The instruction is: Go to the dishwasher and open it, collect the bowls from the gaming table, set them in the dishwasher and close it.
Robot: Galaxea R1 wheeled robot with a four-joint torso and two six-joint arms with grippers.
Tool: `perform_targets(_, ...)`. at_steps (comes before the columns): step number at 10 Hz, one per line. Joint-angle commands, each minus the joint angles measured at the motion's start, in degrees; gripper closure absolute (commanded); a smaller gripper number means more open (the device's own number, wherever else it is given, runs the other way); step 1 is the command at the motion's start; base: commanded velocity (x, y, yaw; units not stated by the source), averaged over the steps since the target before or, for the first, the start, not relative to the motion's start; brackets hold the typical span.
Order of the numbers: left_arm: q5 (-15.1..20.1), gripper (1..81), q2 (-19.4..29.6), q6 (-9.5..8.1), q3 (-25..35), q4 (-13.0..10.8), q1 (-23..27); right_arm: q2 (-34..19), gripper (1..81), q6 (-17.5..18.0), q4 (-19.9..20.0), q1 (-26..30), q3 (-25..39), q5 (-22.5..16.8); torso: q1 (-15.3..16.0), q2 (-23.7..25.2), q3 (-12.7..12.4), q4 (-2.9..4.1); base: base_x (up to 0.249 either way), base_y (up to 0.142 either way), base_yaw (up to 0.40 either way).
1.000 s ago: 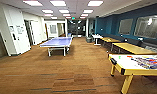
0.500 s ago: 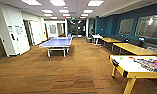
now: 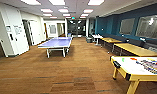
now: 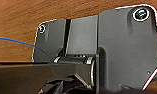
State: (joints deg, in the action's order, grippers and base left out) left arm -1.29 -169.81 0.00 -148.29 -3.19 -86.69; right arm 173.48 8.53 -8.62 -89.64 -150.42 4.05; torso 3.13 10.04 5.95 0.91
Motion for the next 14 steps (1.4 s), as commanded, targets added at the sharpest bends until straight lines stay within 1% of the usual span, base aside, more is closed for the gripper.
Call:
perform_targets(1,3.2,1.0,0.3,0.09,0.2,0.2,3.0,0.4,1.0,-0.3,-0.5,2.7,0.5,-2.6,0.0,0.0,0.0,0.00,0.000,0.000,0.000)
perform_targets(10,3.6,1.0,0.2,0.09,0.2,0.0,3.0,0.5,1.0,-0.3,-0.5,2.6,0.1,-2.6,0.0,0.0,0.0,0.00,0.000,0.000,0.000)
perform_targets(11,3.5,1.0,0.2,0.18,0.2,-0.3,3.0,0.5,1.0,-0.3,-0.5,2.6,0.1,-2.6,0.0,0.0,0.0,0.00,0.000,-0.073,0.000)
perform_targets(14,3.6,1.0,0.2,0.18,0.4,-0.4,3.0,0.5,1.0,-0.3,-0.5,2.6,0.0,-2.6,0.0,0.0,0.0,0.00,0.000,0.000,-0.202)
